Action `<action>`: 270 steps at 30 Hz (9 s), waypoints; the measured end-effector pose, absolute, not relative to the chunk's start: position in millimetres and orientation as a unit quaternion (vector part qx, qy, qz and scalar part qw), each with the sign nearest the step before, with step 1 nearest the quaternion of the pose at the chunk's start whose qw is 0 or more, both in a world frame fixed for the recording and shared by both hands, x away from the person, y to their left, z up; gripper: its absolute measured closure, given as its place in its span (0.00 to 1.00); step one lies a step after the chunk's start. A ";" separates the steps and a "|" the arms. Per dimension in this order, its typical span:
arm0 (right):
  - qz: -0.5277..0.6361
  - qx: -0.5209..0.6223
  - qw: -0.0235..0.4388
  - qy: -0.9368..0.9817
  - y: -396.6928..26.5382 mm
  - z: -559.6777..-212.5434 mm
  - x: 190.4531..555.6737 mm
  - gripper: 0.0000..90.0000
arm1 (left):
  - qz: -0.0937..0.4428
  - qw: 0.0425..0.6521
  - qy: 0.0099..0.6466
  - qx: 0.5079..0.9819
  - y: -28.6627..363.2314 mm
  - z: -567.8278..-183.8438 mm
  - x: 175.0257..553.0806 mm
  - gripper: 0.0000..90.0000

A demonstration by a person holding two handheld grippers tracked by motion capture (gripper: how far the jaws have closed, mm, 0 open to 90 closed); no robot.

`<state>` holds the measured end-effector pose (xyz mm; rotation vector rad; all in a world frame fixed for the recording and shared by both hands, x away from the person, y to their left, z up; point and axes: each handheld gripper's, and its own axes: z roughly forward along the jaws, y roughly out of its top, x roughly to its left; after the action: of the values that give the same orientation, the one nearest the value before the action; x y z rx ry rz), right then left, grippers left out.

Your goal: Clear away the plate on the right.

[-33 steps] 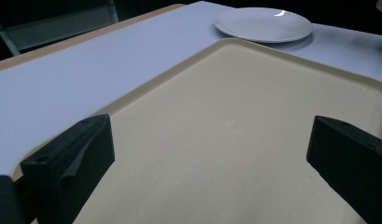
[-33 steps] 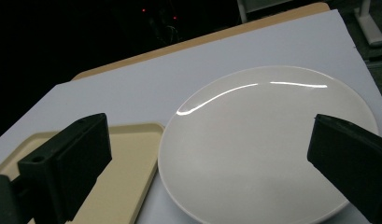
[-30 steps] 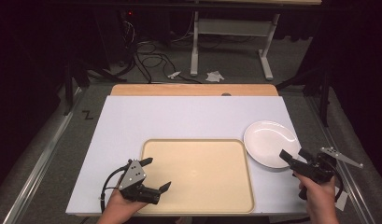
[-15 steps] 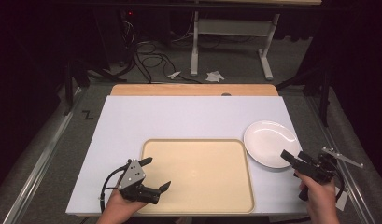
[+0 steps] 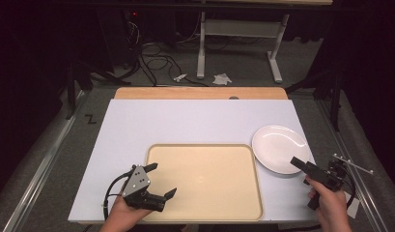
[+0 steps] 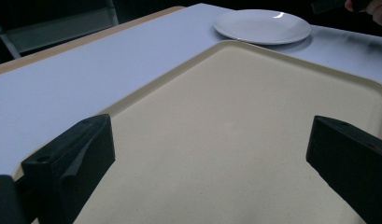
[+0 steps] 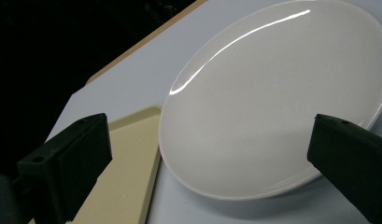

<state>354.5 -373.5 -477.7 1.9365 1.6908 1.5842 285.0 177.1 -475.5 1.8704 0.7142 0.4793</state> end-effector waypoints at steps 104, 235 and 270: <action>0.478 0.779 -0.047 0.403 -410.0 -524.3 368.8 0.92 | 0.200 0.519 0.284 0.781 172.9 -475.4 282.9 0.03; 0.540 0.624 -0.121 0.552 -252.4 -468.9 384.0 0.99 | 0.234 0.543 0.299 0.749 188.1 -467.4 280.7 0.00; 0.479 0.605 -0.142 0.620 -207.2 -492.5 372.1 0.99 | 0.231 0.546 0.294 0.750 187.6 -466.4 279.5 0.00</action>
<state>372.1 -207.2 -492.5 2.0950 2.1465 1.6579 279.5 187.6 -466.4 1.7782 0.6975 0.5470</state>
